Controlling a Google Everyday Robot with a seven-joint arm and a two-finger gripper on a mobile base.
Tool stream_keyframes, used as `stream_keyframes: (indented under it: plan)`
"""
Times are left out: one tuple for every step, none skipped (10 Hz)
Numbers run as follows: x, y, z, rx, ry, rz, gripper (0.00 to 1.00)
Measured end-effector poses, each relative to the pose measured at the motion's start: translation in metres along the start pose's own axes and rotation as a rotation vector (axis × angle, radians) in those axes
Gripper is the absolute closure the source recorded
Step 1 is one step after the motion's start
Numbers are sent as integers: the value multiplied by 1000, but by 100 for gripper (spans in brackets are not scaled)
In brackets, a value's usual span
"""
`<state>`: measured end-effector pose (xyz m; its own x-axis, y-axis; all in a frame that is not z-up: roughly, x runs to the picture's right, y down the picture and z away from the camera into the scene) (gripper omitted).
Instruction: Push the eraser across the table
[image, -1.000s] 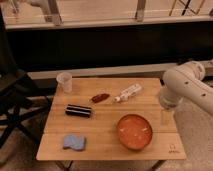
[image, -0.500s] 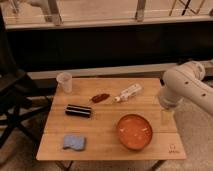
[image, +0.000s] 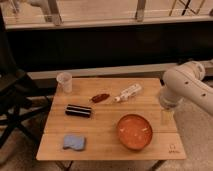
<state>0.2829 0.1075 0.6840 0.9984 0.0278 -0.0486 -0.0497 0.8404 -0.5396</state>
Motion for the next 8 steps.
stream_keyframes:
  plan:
    - [0, 0, 0, 0, 0, 0, 20]
    - [-2, -1, 0, 1, 3, -7, 20]
    - [-13, -6, -1, 4, 2, -31, 20]
    - [-28, -11, -2, 6, 5, -60, 20]
    - [-45, -14, -3, 6, 6, -81, 20]
    - [-60, -18, -4, 8, 7, -100, 20]
    - [-69, -21, -4, 9, 10, -114, 20]
    - [-72, -23, -5, 11, 13, -123, 20]
